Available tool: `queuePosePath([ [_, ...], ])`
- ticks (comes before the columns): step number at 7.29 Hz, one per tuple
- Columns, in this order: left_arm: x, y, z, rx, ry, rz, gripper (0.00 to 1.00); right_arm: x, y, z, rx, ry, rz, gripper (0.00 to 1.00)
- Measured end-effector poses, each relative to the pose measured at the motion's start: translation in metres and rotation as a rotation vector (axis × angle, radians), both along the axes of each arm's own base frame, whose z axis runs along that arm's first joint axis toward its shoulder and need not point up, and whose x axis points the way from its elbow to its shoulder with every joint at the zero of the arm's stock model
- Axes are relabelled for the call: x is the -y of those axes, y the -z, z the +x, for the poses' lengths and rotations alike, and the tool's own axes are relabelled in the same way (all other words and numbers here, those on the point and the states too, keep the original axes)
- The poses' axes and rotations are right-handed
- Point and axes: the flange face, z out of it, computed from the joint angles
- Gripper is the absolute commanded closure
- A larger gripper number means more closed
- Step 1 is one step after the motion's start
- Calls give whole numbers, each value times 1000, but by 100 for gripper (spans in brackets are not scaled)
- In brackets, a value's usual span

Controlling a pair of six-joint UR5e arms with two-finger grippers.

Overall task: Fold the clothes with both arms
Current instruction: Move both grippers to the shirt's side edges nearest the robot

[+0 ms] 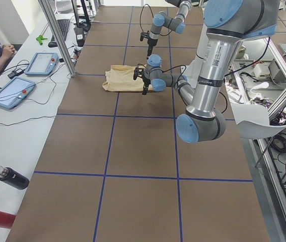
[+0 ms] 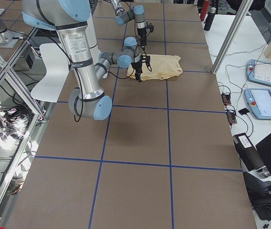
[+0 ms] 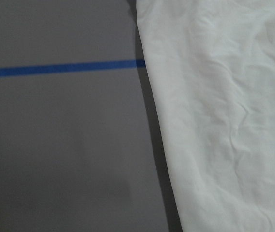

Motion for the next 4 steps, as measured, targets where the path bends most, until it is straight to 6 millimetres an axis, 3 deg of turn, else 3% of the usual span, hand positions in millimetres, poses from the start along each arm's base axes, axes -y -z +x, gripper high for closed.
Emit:
queuePosePath([
  [1, -20, 0, 16, -1, -2, -25, 6, 0, 0, 0, 0, 0, 1, 0],
  [2, -34, 1, 27, 2, -9, -37, 31, 0, 0, 0, 0, 0, 1, 0],
  [4, -47, 13, 42, 24, -24, -51, 35, -2, -1, -1, -1, 2, 0, 0],
])
